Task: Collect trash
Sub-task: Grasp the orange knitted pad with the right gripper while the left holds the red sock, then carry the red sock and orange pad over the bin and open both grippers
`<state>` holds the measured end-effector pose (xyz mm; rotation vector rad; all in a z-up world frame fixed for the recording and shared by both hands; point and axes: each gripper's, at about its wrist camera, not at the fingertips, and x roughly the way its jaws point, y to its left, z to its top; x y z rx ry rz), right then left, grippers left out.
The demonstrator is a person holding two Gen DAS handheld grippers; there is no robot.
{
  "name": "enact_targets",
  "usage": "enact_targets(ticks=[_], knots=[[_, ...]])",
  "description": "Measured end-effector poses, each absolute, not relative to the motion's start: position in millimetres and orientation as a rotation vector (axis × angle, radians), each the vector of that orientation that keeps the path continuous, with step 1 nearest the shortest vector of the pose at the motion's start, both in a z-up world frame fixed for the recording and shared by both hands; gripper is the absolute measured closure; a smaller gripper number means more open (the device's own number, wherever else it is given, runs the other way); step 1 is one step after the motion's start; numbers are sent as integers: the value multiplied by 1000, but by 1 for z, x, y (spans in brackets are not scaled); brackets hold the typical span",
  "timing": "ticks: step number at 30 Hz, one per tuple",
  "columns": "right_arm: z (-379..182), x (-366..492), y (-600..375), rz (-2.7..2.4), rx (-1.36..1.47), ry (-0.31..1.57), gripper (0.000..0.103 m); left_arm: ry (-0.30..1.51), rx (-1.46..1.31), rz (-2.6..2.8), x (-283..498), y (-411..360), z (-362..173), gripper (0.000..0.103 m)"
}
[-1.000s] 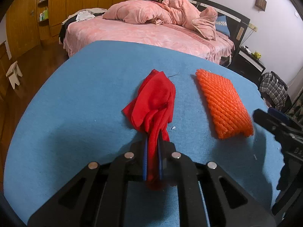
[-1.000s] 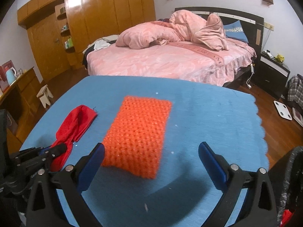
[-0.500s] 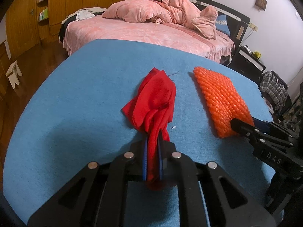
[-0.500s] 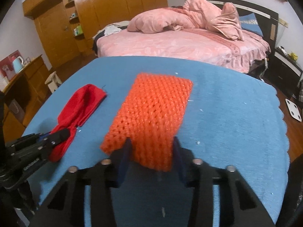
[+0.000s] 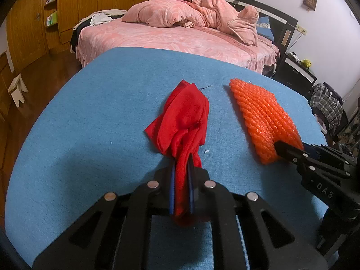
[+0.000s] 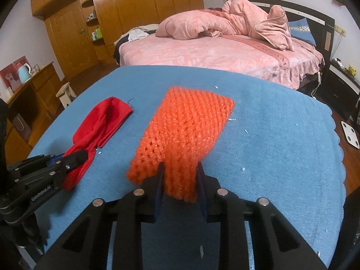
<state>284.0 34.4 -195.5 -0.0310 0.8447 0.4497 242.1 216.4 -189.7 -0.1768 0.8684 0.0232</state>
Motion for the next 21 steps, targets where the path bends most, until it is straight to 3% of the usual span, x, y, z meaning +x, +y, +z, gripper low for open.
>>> enact_targets(ticks=[21], knots=[[-144, 235, -29, 395, 33, 771, 78, 768, -131, -34, 201, 171, -148, 95]])
